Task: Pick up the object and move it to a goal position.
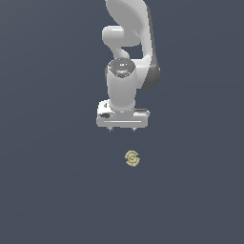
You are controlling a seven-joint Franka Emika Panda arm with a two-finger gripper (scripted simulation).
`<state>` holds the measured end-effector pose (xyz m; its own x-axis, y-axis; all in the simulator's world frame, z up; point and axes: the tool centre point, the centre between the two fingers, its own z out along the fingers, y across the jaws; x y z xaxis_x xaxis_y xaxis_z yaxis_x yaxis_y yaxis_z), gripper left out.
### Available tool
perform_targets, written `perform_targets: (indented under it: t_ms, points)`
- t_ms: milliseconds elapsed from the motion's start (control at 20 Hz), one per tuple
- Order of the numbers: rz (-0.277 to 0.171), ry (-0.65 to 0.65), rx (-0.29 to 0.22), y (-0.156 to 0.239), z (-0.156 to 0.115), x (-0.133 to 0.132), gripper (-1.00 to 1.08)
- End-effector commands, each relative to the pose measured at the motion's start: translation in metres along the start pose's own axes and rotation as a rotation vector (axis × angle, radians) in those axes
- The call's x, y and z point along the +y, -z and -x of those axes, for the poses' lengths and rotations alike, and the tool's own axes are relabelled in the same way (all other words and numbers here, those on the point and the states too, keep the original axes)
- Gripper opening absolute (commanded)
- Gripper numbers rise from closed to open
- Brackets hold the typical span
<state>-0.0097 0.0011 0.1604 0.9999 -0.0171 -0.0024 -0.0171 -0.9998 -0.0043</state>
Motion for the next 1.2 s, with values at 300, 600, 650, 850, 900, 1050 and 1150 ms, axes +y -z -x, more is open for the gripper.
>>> perform_targets:
  t_ms: [300, 600, 650, 850, 900, 1050, 1150]
  points:
    - [0.000, 0.008, -0.007, 0.002, -0.003, -0.005, 1.00]
    - [-0.001, 0.007, -0.010, 0.002, -0.003, -0.006, 1.00]
    - [-0.001, 0.011, -0.009, 0.002, -0.004, -0.007, 1.00]
    - [0.001, 0.043, -0.009, -0.001, -0.008, -0.009, 1.00]
    - [0.002, 0.056, -0.009, -0.002, -0.009, -0.009, 1.00]
    - [0.004, 0.103, -0.009, -0.006, -0.015, -0.012, 1.00]
    - [0.005, 0.143, -0.009, -0.010, -0.020, -0.015, 1.00]
